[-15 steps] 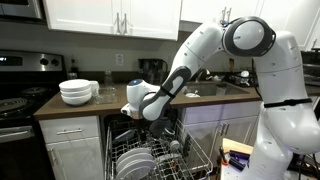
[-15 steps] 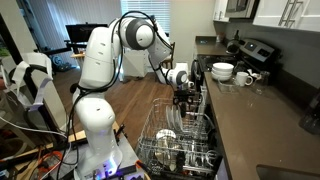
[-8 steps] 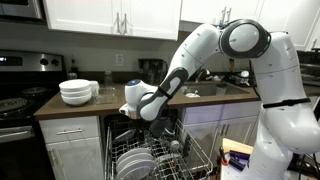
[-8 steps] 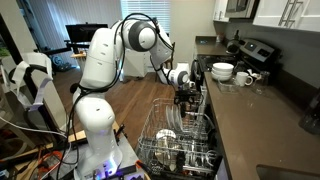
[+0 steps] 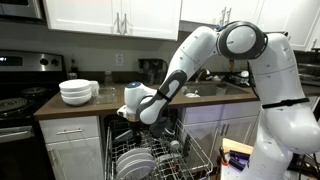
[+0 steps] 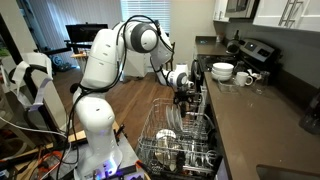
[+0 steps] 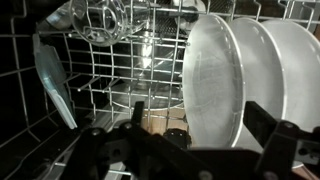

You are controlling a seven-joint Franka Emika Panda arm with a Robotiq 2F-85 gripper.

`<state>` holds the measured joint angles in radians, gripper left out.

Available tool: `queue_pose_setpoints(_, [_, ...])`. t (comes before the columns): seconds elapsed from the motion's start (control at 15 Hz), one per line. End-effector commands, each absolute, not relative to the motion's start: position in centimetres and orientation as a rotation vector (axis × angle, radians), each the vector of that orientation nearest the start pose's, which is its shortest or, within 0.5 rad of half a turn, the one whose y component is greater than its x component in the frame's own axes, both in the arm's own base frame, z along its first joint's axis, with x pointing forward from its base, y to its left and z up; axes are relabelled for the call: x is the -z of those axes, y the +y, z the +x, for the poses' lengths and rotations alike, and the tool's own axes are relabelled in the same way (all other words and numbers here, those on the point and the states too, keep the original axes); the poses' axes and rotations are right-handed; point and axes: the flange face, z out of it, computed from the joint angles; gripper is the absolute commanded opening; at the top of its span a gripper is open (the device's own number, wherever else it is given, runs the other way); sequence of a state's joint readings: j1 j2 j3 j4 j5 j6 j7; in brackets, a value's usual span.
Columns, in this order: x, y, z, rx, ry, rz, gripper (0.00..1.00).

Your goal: Take out the first plate and put it on the countertop

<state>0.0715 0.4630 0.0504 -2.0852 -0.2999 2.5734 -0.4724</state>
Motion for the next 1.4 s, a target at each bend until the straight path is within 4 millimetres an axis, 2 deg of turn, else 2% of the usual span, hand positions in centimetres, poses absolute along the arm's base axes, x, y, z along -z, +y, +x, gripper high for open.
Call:
queue_pose_setpoints(0.0, [-19.1,8.2,59.0,0.016,-1.313,-2.961,1.0])
queue_pose_setpoints(0.47, [-17.2,8.6,59.9,0.078,-1.266,-2.947,1.0])
queue_pose_setpoints(0.6, [-16.8,8.6,60.2,0.11,-1.282,-2.951,0.88])
queue_pose_setpoints(0.67, [-16.6,8.7,60.2,0.114,-1.281,-2.949,0.71])
queue_pose_setpoints(0.8, [-16.2,8.7,60.2,0.099,-1.27,-2.941,0.61])
queue_pose_setpoints(0.87, [-16.1,8.6,60.2,0.083,-1.263,-2.939,0.59])
queue_pose_setpoints(1.0, [-16.3,8.6,60.1,0.048,-1.263,-2.937,0.79])
queue_pose_setpoints(1.07, [-16.4,8.6,60.1,0.022,-1.262,-2.934,0.77])
queue_pose_setpoints(1.13, [-16.5,8.5,60.0,0.0,-1.263,-2.932,0.66])
queue_pose_setpoints(1.27, [-16.7,8.4,59.8,-0.055,-1.258,-2.933,0.63])
queue_pose_setpoints(1.33, [-16.9,8.5,59.9,-0.081,-1.257,-2.926,0.55])
